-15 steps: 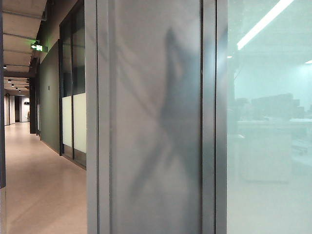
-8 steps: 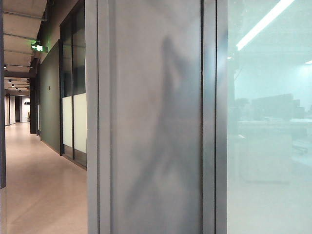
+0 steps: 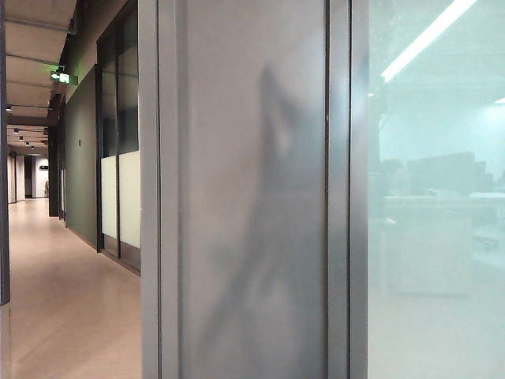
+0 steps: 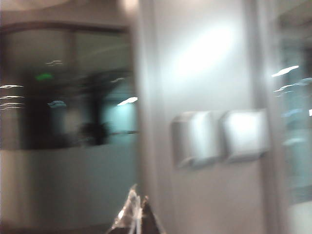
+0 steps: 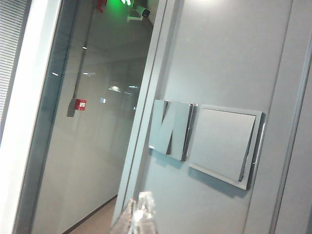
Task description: Raise the arm to find the leftmost switch on the wall and turn on the lights.
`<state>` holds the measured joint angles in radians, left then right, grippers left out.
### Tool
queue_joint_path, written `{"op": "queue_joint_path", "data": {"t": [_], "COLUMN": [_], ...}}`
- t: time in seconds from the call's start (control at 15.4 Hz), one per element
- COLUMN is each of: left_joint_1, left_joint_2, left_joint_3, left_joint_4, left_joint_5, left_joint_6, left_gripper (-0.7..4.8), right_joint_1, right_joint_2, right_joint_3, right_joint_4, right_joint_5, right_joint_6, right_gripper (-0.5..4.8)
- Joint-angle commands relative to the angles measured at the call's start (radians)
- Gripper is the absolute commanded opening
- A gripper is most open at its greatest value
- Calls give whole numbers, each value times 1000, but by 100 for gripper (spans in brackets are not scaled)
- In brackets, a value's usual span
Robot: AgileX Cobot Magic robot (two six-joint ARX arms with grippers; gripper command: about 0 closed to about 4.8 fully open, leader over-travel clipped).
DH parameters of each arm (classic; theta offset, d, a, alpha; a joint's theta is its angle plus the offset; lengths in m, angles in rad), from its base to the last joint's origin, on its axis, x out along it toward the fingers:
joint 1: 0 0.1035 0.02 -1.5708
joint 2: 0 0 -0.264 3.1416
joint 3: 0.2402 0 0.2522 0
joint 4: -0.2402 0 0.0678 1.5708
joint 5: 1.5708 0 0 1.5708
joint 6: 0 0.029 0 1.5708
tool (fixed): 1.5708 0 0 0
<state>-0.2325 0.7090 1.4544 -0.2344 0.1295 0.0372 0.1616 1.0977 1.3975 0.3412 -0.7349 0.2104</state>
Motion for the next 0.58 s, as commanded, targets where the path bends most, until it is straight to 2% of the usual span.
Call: {"op": "queue_joint_path", "data": {"t": [0.06,0.13,0.26,0.39,0.58], "left_joint_1": [1,1,1,1,1], "left_joint_2": [-152,-196,-267,-317,-378], "left_joint_3": [-185,-248,-377,-478,-617], "left_joint_4": [11,24,81,112,161], "left_joint_5": [-220,-227,-248,-283,-294], "left_joint_6": [88,89,111,113,112], "left_gripper": [-5,-5,-5,-5,-5], "right_joint_1": [0,0,0,0,0], "right_joint_2": [-39,-58,-109,-162,-284], "right_joint_3": [2,2,2,-6,-141], "right_joint_4": [-95,-151,-313,-462,-523], "right_joint_5": [68,101,242,364,527], "right_joint_6": [7,6,-15,-104,-134], "right_gripper": [-1,-1,-1,-1,-1]}}
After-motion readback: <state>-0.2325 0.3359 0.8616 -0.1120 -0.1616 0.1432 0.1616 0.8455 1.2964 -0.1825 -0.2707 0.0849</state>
